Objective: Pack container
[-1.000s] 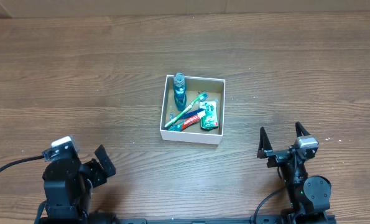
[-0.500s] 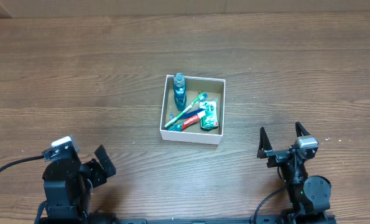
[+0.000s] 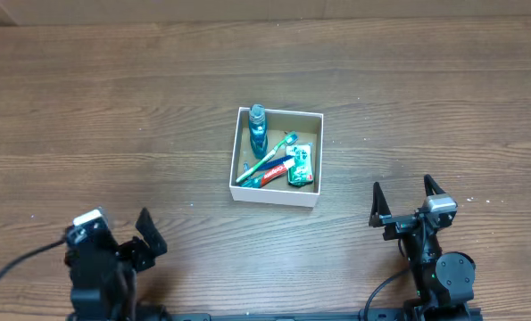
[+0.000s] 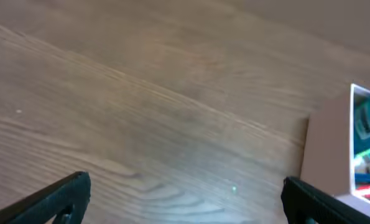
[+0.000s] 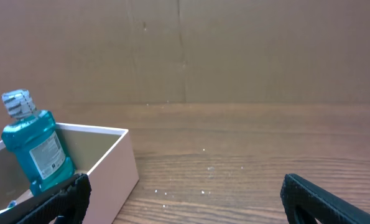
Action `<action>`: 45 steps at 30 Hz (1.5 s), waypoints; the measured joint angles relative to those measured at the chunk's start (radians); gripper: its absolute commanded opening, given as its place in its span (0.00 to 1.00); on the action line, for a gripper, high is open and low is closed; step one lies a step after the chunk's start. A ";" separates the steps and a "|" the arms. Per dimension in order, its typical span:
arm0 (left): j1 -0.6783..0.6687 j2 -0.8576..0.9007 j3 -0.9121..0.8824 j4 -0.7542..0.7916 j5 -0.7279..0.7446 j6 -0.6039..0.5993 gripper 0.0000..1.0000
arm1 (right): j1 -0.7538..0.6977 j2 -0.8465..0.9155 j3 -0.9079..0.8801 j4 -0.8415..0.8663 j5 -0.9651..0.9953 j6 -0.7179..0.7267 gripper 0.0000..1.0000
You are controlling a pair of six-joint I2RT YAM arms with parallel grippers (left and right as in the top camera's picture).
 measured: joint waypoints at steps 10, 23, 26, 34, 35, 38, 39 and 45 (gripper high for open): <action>0.044 -0.234 -0.510 0.888 -0.001 0.000 1.00 | 0.000 0.000 0.000 -0.001 0.000 0.000 1.00; 0.051 -0.239 -0.586 0.809 0.176 0.152 1.00 | 0.000 0.000 0.000 0.000 0.000 0.000 1.00; 0.051 -0.239 -0.586 0.808 0.195 0.162 1.00 | 0.000 0.000 0.000 0.000 0.000 0.000 1.00; 0.051 -0.239 -0.586 0.808 0.203 0.166 1.00 | 0.000 0.000 0.000 0.000 0.000 0.000 1.00; 0.051 -0.239 -0.586 0.808 0.203 0.166 1.00 | 0.000 0.000 0.000 0.000 -0.001 0.000 1.00; 0.051 -0.239 -0.586 0.808 0.203 0.166 1.00 | 0.000 0.000 0.000 0.000 0.000 0.000 1.00; 0.051 -0.239 -0.586 0.808 0.203 0.166 1.00 | 0.000 0.000 0.000 0.000 0.000 0.000 1.00; 0.051 -0.239 -0.586 0.808 0.203 0.166 1.00 | 0.000 0.000 0.000 -0.001 0.000 0.000 1.00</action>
